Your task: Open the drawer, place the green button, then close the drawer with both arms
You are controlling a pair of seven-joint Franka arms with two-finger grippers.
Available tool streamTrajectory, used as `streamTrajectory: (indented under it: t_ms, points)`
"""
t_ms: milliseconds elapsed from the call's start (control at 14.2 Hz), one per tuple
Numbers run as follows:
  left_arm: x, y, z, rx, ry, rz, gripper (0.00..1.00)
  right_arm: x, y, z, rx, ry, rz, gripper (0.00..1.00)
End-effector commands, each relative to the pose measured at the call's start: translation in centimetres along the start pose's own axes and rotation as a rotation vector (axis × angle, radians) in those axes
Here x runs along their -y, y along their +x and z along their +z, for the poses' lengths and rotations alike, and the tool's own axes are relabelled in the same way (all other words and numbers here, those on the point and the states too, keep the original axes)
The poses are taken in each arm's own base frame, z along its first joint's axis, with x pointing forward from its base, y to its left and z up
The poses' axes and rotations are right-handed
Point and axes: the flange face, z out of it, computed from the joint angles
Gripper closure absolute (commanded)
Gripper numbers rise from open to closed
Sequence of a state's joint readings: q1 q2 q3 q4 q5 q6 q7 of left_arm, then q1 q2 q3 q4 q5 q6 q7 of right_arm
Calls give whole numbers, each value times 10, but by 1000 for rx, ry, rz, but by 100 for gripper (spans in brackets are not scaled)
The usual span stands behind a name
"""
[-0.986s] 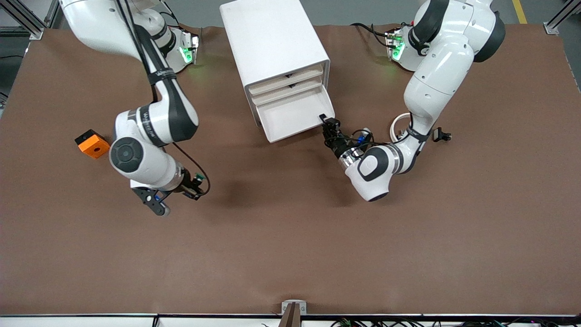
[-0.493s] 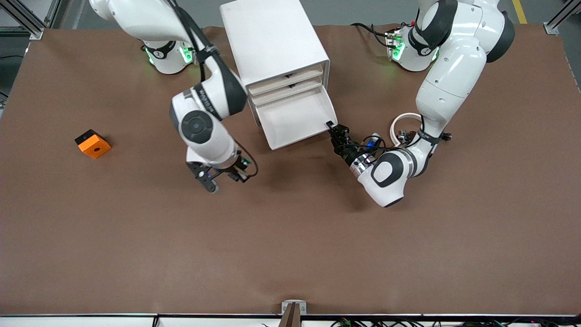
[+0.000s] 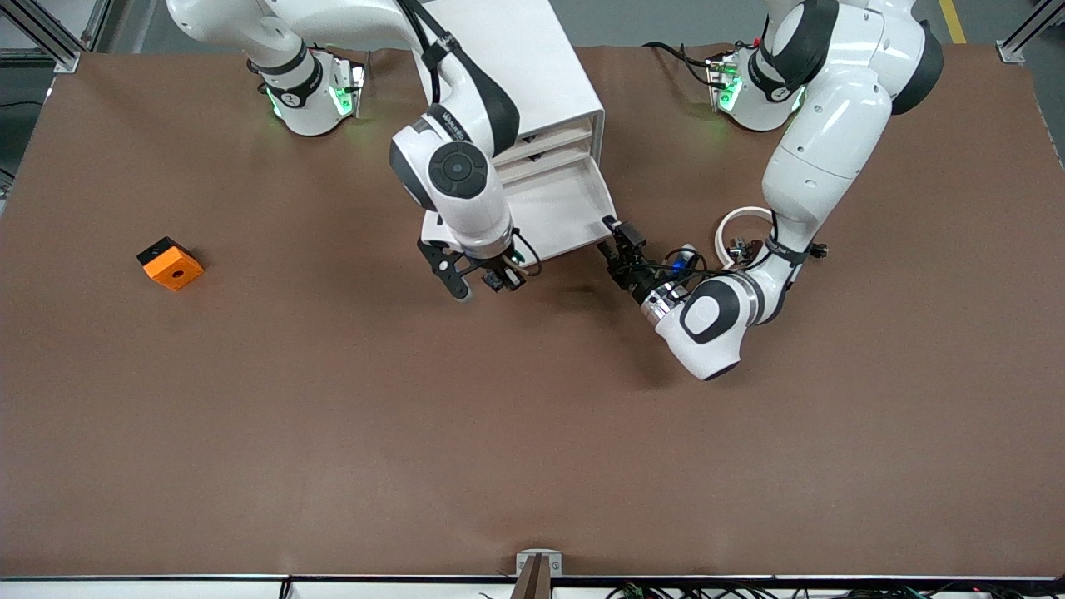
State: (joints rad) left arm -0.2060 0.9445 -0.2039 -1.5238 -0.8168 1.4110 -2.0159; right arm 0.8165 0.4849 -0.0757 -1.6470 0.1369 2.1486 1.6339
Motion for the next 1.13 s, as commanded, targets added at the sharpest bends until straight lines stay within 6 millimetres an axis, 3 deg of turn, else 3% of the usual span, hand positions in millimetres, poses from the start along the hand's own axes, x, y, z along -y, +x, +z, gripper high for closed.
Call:
streamTrajectory:
  t_ms: [0,141,352,704,845,1056]
  points:
    - [15,-9,-24,27,-39,86,0,-4,-46,7,5,-10,33,100]
    - [33,-15,-57,59,-85,197,0,-13,-78,18,-3,-28,35,100]
    - [54,-10,-89,46,-144,375,0,-25,-107,26,-10,-49,55,100]
    - [81,0,-117,-110,-249,739,0,-37,-136,46,-21,-67,51,100]
    - [87,2,-123,-174,-277,860,0,-37,-138,60,-24,-71,48,100]
    - [96,-6,-130,-253,-356,1002,0,-43,-153,77,-31,-77,23,100]
